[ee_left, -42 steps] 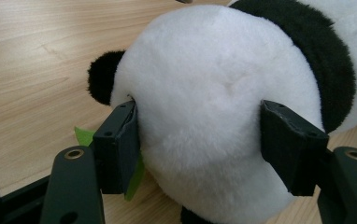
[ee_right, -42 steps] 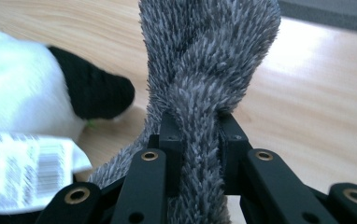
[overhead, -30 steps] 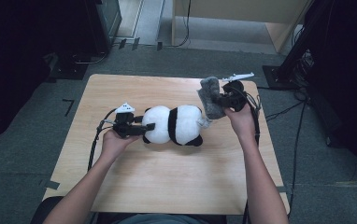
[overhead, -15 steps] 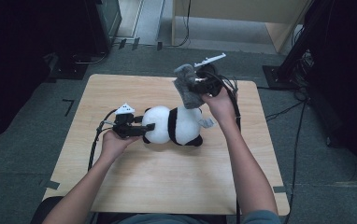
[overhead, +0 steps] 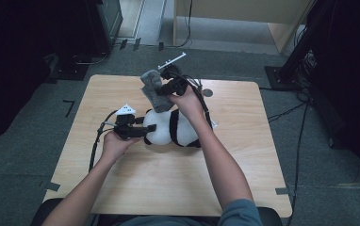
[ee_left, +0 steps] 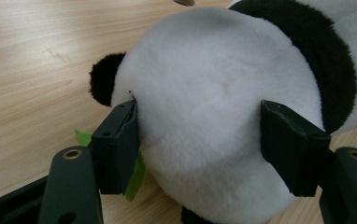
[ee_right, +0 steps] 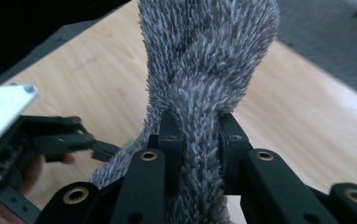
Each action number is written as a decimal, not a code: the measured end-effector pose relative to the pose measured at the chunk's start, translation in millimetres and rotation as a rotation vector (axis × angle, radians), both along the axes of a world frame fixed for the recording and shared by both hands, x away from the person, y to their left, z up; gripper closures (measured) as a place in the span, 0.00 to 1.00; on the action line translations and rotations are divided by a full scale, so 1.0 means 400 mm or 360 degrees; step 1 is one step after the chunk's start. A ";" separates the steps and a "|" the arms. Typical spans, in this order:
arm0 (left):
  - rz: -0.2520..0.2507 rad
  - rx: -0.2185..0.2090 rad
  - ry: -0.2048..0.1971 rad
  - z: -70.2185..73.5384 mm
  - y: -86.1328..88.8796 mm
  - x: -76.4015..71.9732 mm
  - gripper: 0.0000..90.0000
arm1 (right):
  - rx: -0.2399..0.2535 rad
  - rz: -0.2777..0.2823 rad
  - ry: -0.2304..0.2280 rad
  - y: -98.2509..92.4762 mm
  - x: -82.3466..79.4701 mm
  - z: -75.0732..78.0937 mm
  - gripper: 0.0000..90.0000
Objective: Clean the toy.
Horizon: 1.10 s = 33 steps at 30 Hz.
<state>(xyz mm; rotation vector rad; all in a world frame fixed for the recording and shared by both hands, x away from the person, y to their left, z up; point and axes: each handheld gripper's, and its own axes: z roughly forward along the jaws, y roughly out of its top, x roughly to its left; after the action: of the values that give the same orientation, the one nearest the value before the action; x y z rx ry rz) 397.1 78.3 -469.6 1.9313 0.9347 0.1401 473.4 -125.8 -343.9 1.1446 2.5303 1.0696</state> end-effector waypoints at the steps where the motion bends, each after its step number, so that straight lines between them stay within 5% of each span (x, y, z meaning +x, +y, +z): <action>1: 0.0000 0.0002 0.0001 0.000 0.000 0.000 0.36 | 0.0007 0.0014 0.0021 0.013 0.004 -0.009 0.85; 6: -0.0016 -0.0005 -0.0006 -0.002 0.003 0.002 0.31 | -0.0079 0.0051 0.0136 0.054 0.023 -0.075 0.86; 10: -0.0014 -0.0022 0.0038 -0.010 0.008 0.012 0.23 | -0.0188 0.0037 0.0133 0.053 0.029 -0.118 0.86; 13: 0.0021 -0.0088 0.0138 -0.021 0.008 0.023 0.19 | -0.0133 0.0007 0.0172 0.036 0.039 -0.132 0.86; 17: -0.0005 -0.0109 0.0156 -0.036 0.004 0.031 0.14 | -0.0128 0.0011 0.0183 0.031 0.041 -0.144 0.86; 19: -0.0031 -0.0116 0.0204 -0.037 0.001 0.031 0.23 | -0.0139 0.0015 0.0177 0.036 0.040 -0.150 0.86; 24: -0.0021 -0.0063 0.0190 -0.028 -0.003 0.025 0.39 | -0.0144 0.0012 0.0165 0.037 0.040 -0.159 0.85; 33: -0.0009 -0.0040 0.0192 -0.020 -0.007 0.021 0.41 | -0.0228 -0.0069 0.0170 -0.037 0.053 -0.144 0.86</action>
<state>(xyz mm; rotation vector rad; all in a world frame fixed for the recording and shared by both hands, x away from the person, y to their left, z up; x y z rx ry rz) 405.6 75.5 -477.5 1.9362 1.0056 0.0081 494.4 -140.6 -401.6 1.2413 2.6004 0.8230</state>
